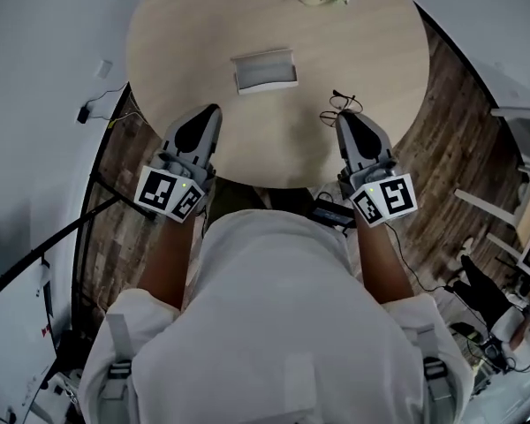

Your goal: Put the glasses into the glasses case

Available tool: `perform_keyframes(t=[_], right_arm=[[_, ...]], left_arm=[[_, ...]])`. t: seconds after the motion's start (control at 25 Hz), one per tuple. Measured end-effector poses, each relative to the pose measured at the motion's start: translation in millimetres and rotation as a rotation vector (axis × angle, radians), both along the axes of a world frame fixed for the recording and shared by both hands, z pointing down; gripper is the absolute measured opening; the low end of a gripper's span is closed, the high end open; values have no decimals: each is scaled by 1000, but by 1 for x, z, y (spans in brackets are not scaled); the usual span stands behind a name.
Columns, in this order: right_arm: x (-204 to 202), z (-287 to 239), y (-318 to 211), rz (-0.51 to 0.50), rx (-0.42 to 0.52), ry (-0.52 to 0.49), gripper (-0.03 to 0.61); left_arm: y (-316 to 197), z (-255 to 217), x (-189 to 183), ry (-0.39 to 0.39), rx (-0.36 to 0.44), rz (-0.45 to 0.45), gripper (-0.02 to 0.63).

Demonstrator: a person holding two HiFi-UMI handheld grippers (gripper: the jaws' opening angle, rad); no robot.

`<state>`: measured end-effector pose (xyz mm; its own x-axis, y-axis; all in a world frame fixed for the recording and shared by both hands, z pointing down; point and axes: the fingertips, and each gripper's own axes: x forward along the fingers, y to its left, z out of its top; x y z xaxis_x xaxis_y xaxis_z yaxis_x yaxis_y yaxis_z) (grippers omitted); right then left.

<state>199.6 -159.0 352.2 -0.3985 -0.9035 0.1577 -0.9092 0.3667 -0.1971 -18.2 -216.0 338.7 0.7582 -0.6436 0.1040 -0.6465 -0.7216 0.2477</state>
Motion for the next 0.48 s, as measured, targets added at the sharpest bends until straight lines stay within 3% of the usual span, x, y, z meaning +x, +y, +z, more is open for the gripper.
perform_keyframes(t=[0.28,0.48], right_arm=[[-13,-10,-26,109,-37,96,43],[-46,-5,-53,136,-60,105,43]], left_arm=[[-45,-3,-6,61,8,132,14],[-63,11,-25,75,-22,183,14]])
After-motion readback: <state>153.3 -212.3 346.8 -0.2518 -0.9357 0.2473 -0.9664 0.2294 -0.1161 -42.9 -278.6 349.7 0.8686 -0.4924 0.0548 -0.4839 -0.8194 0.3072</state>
